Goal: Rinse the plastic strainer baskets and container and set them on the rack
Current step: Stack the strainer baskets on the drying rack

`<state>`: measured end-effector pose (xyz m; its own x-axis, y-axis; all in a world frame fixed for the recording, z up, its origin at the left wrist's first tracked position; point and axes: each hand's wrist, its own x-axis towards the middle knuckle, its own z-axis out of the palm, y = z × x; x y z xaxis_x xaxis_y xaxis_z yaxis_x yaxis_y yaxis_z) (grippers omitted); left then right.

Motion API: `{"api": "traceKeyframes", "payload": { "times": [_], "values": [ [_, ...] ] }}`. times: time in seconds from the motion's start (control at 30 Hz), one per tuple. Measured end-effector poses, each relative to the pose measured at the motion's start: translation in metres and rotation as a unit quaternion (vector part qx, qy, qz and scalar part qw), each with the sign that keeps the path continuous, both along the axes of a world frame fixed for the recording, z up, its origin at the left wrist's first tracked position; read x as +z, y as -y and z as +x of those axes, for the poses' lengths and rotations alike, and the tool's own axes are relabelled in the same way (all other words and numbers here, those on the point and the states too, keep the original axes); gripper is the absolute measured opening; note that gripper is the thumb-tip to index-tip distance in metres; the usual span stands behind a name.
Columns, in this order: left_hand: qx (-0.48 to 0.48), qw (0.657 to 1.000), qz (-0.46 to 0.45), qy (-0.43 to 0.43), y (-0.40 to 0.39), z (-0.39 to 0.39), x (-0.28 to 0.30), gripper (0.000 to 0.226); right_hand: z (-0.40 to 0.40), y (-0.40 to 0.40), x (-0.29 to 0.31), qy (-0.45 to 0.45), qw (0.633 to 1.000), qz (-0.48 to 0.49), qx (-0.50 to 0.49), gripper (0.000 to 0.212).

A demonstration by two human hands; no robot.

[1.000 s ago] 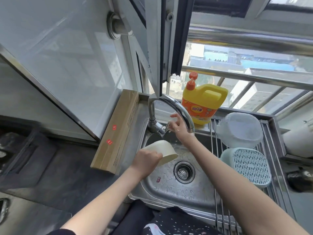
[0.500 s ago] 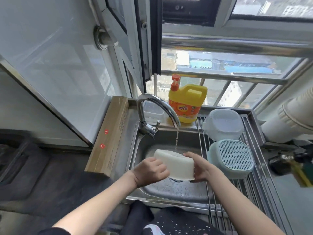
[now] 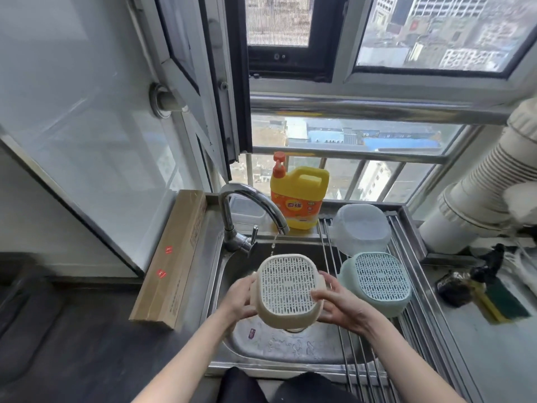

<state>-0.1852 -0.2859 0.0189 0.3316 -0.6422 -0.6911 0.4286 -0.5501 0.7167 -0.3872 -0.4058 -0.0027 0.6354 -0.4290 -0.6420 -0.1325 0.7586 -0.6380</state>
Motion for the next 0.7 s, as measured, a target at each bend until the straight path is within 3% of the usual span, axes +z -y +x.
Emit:
{"api": "traceKeyframes", "payload": {
  "times": [0.13, 0.2, 0.27, 0.33, 0.43, 0.53, 0.63, 0.7],
  "values": [
    [-0.023, 0.998, -0.054, 0.012, 0.001, 0.009, -0.007, 0.089, -0.008, 0.006, 0.007, 0.056, 0.997, -0.039, -0.025, 0.1],
    [-0.052, 0.996, -0.044, 0.061, 0.005, 0.007, 0.001, 0.078, -0.01, 0.005, 0.008, 0.037, 0.999, -0.032, -0.026, 0.088],
    [-0.089, 0.99, 0.006, 0.11, 0.009, 0.002, -0.001, 0.053, -0.008, -0.002, 0.011, -0.034, 0.999, -0.04, 0.008, 0.058],
    [-0.084, 0.99, 0.025, 0.107, 0.01, -0.003, 0.001, 0.046, -0.007, -0.005, 0.012, -0.077, 0.994, -0.075, 0.002, 0.046],
    [-0.053, 0.99, -0.037, 0.124, 0.015, 0.0, -0.004, 0.057, -0.009, 0.002, 0.009, -0.063, 0.989, -0.119, -0.054, 0.058],
    [-0.071, 0.99, -0.015, 0.12, 0.013, -0.005, 0.004, 0.047, -0.009, 0.001, 0.008, -0.085, 0.989, -0.12, -0.02, 0.054],
    [-0.039, 0.994, -0.052, 0.089, 0.016, -0.001, -0.006, 0.055, -0.01, 0.004, 0.007, -0.074, 0.985, -0.144, -0.061, 0.086],
    [-0.044, 0.995, -0.035, 0.084, 0.016, 0.001, -0.008, 0.056, -0.011, 0.004, 0.011, -0.091, 0.983, -0.156, -0.027, 0.076]
  ]
}}
